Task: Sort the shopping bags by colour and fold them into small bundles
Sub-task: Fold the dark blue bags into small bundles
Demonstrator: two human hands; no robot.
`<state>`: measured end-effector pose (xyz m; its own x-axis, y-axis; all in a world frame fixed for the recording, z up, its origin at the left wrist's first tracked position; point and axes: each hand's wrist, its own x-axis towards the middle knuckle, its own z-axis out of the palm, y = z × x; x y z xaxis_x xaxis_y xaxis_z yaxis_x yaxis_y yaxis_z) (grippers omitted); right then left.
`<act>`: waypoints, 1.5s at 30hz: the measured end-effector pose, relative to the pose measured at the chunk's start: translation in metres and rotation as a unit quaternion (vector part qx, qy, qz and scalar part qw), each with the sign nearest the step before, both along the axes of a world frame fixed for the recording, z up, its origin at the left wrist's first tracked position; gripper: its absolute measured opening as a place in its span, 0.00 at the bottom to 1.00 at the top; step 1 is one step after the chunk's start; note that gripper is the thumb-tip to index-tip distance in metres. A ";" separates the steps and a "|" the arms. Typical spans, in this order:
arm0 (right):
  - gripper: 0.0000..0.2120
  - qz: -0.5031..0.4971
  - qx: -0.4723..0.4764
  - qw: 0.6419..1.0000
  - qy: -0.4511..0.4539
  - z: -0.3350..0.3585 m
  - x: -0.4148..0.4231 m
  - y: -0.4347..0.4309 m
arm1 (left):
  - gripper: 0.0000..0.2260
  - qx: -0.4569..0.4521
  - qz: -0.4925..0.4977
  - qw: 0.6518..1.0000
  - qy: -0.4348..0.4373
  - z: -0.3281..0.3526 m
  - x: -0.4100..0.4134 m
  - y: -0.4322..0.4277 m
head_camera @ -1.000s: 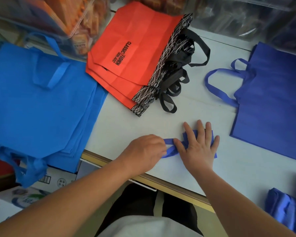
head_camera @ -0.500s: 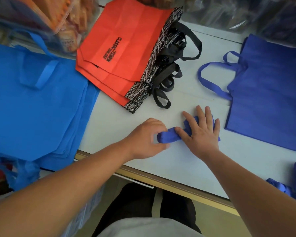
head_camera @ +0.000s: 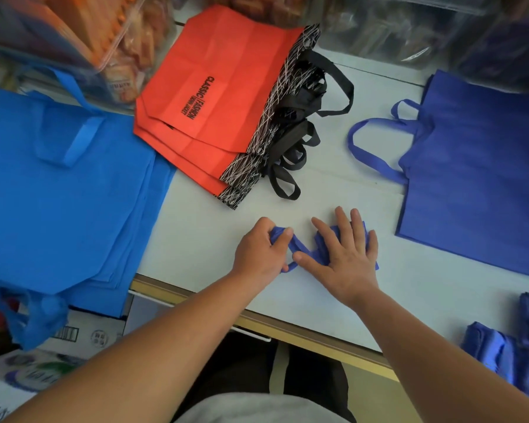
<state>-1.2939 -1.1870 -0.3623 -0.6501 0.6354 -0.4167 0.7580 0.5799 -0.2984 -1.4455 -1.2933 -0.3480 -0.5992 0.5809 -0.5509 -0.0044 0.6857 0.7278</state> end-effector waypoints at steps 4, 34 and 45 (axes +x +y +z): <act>0.36 0.000 0.039 0.999 -0.003 -0.006 -0.001 -0.003 | 0.14 -0.022 0.028 0.999 0.004 -0.004 0.012 -0.005; 0.42 -0.341 -0.146 0.929 0.014 0.029 0.024 0.012 | 0.15 -0.171 -0.059 0.983 0.009 0.007 0.022 0.004; 0.13 -0.219 -0.387 0.857 0.260 0.094 0.064 0.035 | 0.14 -0.118 -0.023 0.979 -0.165 0.064 0.036 -0.001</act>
<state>-1.2303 -1.1516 -0.2681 -0.6460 0.5304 -0.5490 0.5003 -0.2491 -0.8292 -1.4099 -1.2941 -0.2839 -0.3426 0.4367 -0.8319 -0.1773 0.8395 0.5137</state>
